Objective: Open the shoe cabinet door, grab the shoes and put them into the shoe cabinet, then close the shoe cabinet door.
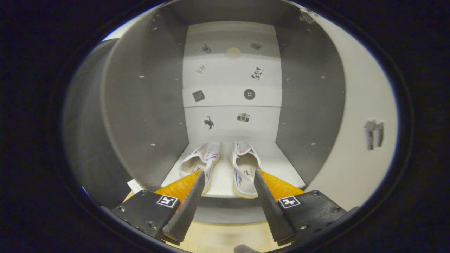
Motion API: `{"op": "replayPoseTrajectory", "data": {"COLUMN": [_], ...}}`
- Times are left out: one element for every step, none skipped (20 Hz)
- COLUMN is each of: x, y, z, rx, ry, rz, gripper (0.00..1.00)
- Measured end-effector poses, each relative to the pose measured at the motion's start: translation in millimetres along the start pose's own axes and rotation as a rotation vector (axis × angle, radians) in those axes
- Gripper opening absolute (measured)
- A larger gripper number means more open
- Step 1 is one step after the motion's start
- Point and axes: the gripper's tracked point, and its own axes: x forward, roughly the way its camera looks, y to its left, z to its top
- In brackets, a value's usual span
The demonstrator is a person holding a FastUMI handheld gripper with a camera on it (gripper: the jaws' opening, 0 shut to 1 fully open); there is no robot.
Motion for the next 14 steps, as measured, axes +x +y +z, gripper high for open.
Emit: {"op": "replayPoseTrajectory", "data": {"x": [-22, -42, -64, -85, -107, -129, -154, -176, -198, -219, -242, -265, -284, -304], "y": [3, 4, 6, 5, 5, 6, 6, 3, 4, 3, 1, -2, -6, -12], "z": [-2, -4, -5, -7, -8, -10, -11, -12, -10, -10, -9, -11, -13, -13], "rx": [-0.002, -0.003, -0.008, -0.006, -0.002, 0.002, 0.007, 0.011, 0.011, 0.003, 0.002, 0.012, 0.022, 0.033], "ry": [-0.018, -0.032, -0.05, -0.065, -0.082, -0.097, -0.114, -0.134, -0.157, -0.174, -0.19, -0.199, -0.203, -0.213], "rz": [0.003, 0.007, 0.011, 0.005, 0.008, 0.014, 0.017, 0.017, 0.023, 0.031, 0.033, 0.038, 0.043, 0.041], "gripper": [0.89, 0.9, 0.91, 0.96, 0.98, 0.98, 0.99, 0.99, 0.99, 0.98, 0.98, 0.99, 0.99, 0.99]}}
